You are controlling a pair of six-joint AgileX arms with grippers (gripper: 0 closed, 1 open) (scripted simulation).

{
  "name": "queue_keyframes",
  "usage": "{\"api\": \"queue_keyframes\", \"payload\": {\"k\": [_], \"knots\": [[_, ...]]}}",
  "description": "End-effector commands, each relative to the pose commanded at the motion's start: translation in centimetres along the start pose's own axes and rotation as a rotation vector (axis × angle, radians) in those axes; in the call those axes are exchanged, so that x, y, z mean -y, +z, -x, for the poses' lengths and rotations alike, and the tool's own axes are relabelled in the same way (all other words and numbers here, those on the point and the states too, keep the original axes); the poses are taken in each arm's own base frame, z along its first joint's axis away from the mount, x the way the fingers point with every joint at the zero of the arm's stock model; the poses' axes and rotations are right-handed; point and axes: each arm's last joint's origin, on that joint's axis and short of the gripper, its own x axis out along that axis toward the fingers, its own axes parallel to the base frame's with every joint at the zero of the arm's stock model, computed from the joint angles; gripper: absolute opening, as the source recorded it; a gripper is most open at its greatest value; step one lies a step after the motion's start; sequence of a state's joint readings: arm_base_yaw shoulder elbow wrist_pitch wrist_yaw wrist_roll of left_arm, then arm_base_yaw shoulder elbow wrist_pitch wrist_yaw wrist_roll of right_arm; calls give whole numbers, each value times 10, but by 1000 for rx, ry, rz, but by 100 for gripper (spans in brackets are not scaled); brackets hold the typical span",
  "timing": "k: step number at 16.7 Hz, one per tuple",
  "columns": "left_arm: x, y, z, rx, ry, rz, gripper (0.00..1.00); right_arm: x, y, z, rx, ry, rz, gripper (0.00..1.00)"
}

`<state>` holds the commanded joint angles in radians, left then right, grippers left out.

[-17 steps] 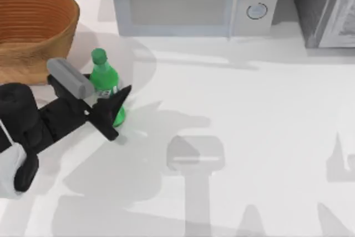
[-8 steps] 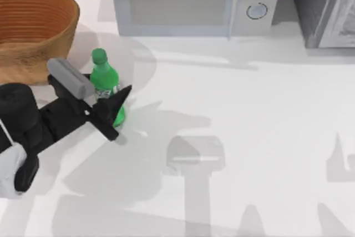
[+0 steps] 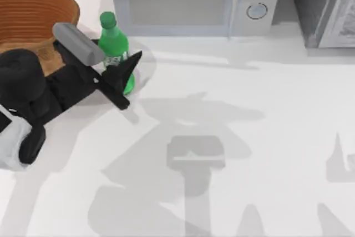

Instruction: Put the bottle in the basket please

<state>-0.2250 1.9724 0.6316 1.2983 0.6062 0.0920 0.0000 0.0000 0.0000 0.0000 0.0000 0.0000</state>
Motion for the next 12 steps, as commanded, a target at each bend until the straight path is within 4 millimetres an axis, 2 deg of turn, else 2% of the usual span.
{"api": "queue_keyframes", "payload": {"k": [3, 5, 9, 12], "knots": [[-17, 46, -8, 27, 91, -14, 0, 0, 0, 0, 0, 0, 0, 100], [-33, 78, -4, 30, 189, -12, 0, 0, 0, 0, 0, 0, 0, 100], [-67, 136, 22, 0, 434, 18, 0, 0, 0, 0, 0, 0, 0, 100], [-86, 165, 51, -44, 619, 56, 0, 0, 0, 0, 0, 0, 0, 100]]}}
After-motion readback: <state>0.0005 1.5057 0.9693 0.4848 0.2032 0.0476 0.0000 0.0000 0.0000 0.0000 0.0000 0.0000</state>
